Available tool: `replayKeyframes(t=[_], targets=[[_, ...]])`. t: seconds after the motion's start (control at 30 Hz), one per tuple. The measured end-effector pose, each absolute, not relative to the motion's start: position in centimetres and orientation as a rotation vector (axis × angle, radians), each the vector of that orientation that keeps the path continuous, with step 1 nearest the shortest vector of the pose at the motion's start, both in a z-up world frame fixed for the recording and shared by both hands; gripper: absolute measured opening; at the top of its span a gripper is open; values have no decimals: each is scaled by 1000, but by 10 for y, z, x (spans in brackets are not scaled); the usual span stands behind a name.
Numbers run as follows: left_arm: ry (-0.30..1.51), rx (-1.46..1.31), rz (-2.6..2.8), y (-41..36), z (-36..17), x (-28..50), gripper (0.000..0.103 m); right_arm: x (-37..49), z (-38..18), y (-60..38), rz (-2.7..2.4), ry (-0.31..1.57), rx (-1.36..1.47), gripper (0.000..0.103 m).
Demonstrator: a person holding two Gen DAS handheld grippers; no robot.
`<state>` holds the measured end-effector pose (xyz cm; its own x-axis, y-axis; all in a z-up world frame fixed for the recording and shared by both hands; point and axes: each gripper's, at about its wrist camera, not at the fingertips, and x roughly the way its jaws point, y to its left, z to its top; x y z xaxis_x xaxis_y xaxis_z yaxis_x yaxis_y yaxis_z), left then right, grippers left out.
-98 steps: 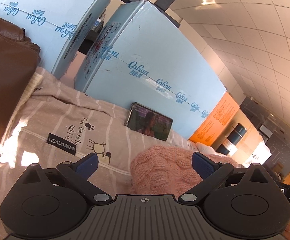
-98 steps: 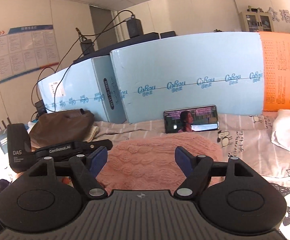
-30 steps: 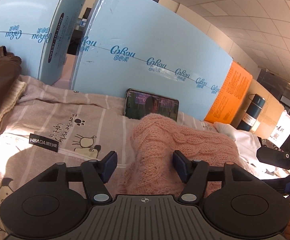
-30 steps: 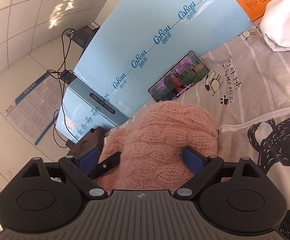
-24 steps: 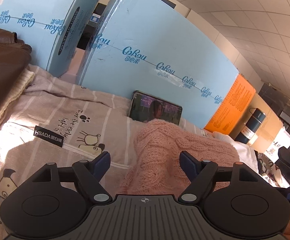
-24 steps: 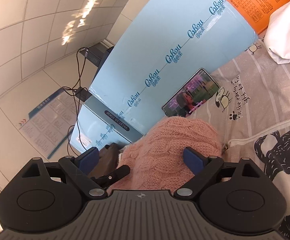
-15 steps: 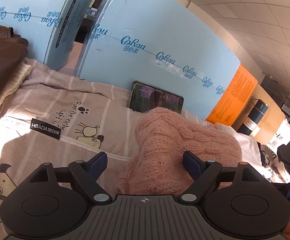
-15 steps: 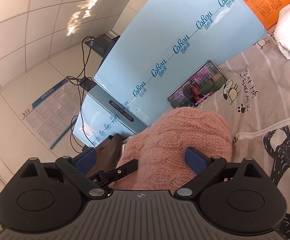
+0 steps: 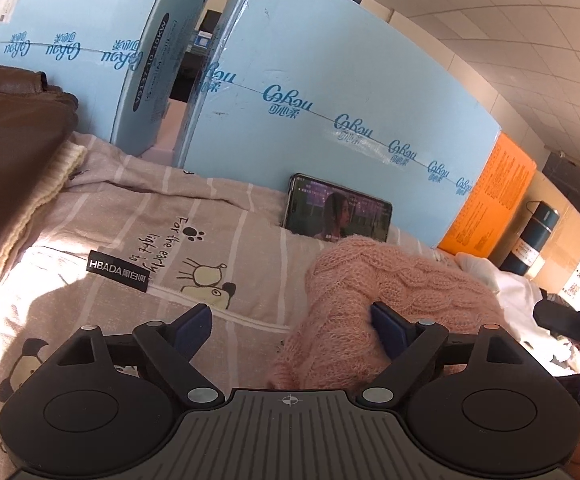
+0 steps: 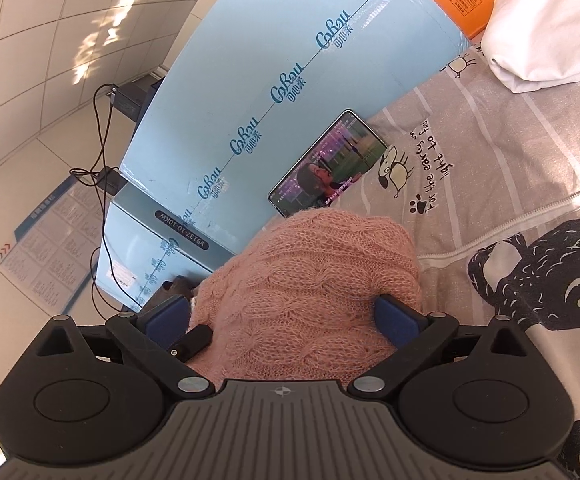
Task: Fold clothes
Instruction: 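Grasp the rolled pink sweater with both grippers from opposite sides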
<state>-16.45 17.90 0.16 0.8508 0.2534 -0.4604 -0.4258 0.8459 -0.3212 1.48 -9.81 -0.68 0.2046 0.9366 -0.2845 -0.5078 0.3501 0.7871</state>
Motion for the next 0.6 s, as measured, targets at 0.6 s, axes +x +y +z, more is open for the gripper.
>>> replayKeyframes(t=[0.6], targets=[[345, -892, 229, 216, -4, -188, 101, 23, -12, -113, 957, 843, 709, 101]])
